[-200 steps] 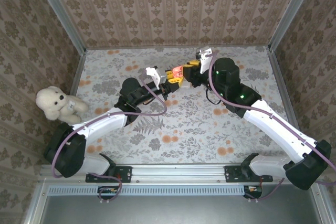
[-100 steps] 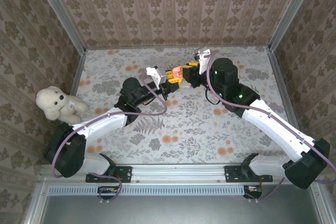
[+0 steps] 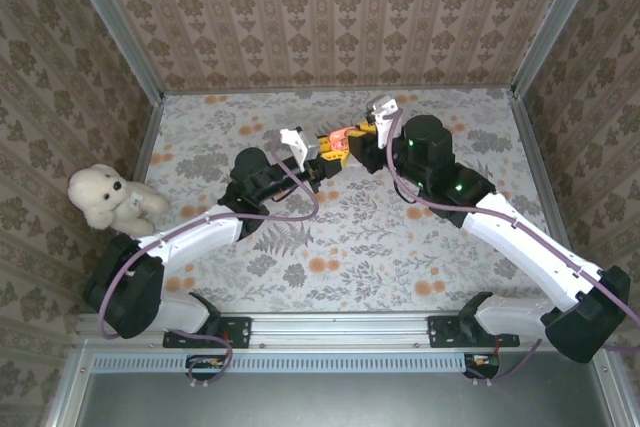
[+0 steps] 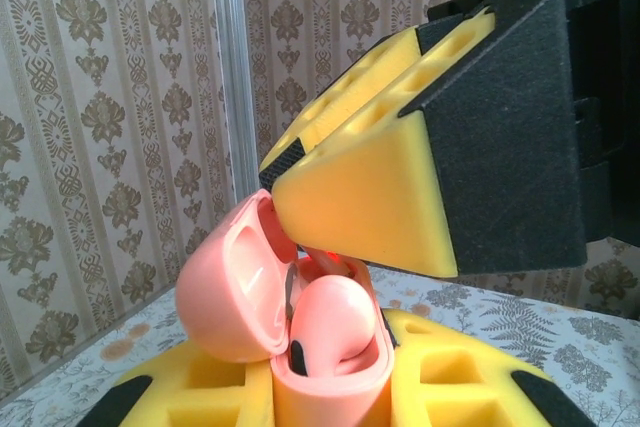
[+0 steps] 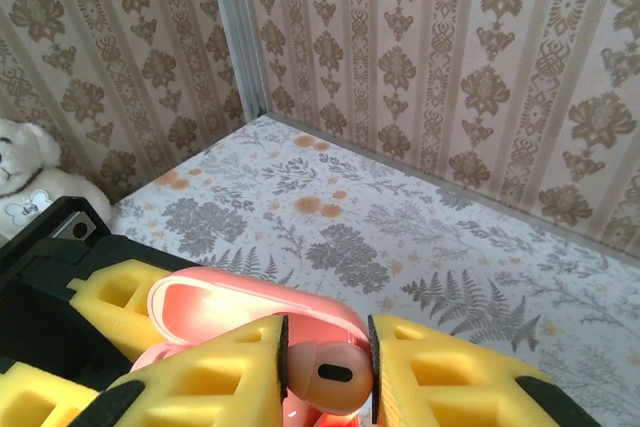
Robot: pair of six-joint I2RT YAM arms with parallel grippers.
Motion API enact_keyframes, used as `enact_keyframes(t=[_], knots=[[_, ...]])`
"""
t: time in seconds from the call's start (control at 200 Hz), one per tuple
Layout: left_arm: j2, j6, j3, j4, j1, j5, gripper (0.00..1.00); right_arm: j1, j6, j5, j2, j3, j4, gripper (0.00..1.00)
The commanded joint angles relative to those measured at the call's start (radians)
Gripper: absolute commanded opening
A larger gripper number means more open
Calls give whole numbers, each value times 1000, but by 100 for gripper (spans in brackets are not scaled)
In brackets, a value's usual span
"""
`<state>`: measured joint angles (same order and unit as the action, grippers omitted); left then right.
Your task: Insert the wireless bluetooth earbuds into the charging case
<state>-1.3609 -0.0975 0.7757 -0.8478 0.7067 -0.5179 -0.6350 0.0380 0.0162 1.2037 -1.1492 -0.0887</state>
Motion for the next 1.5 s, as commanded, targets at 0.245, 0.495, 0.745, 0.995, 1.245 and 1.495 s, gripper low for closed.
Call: enact_keyframes(t=[0.245, 0.495, 0.745, 0.995, 1.245, 1.495], knots=[[-4, 5, 43, -57, 7, 3, 0, -99, -128, -32, 2, 17, -115, 26], [-4, 5, 43, -54, 7, 2, 0, -142, -178, -59, 25, -6, -145, 26], [-1, 5, 42, -53, 7, 3, 0, -169, -208, -67, 58, -33, -168, 26], [-1, 3, 42, -53, 5, 1, 0, -169, -202, -88, 66, -46, -157, 33], [0, -1, 42, -50, 7, -4, 0, -165, -198, -107, 71, -57, -143, 35], [2, -4, 39, -51, 6, -7, 0, -160, -190, -119, 73, -66, -132, 39]])
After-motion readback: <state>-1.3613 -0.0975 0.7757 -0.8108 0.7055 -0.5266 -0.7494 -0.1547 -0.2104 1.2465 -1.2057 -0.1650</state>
